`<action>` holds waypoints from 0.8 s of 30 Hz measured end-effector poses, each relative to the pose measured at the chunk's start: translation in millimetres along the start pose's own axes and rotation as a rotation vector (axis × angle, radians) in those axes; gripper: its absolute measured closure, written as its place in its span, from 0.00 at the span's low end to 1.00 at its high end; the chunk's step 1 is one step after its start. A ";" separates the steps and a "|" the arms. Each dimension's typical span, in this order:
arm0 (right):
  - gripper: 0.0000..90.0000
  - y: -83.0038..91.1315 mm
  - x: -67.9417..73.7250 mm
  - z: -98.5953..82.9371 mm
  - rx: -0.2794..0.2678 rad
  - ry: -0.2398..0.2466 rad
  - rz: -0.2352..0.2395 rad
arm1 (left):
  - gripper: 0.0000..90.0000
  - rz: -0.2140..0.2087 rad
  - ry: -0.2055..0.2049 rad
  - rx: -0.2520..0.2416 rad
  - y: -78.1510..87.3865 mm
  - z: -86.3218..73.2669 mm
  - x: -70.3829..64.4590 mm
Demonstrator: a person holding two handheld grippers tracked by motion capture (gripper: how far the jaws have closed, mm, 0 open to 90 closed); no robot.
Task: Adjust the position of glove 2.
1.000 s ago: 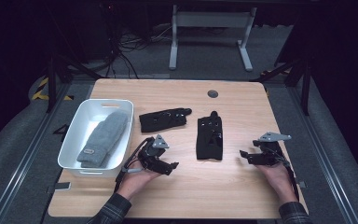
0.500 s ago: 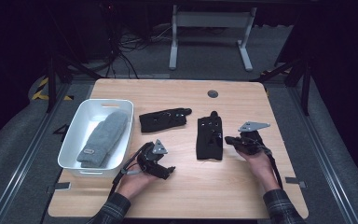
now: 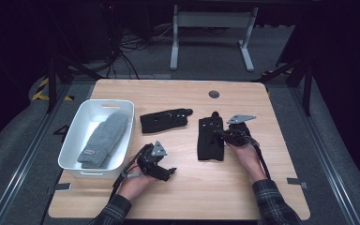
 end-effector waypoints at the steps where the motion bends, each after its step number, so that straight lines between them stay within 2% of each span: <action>1: 1.00 -2.4 -0.8 -0.4 0.001 0.000 -0.002 | 0.08 0.001 0.002 -0.001 -0.2 0.1 -0.1; 4: 1.00 -8.0 -1.5 -6.1 0.018 0.005 -0.002 | 0.07 0.000 0.007 0.003 -0.7 0.2 -0.4; 6: 1.00 -7.0 -2.0 -6.8 0.018 -0.004 0.002 | 0.07 0.000 0.007 0.003 -0.9 0.3 -0.4; 8: 1.00 -3.6 -0.8 -8.3 0.035 0.017 -0.001 | 0.06 0.000 0.007 0.003 -1.1 0.4 -0.3; 10: 1.00 -2.5 -0.5 -8.9 0.038 0.018 0.002 | 0.06 0.001 0.008 0.003 -1.0 0.3 -0.4; 16: 1.00 10.3 0.6 -17.2 0.041 0.027 0.016 | 0.06 0.000 0.008 0.003 -1.1 0.4 -0.4; 24: 1.00 31.3 2.6 -30.2 0.055 0.004 0.023 | 0.05 0.008 0.005 0.007 -1.5 0.4 0.3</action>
Point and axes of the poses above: each handheld gripper's, and its own axes: y roughly backward along the jaws, z roughly out of its top, x roughly to its left, the point moved 7 cm from there along -y, roughly forward along the jaws, and after that the axes turned 8 degrees about -x, right-handed, at the moved point
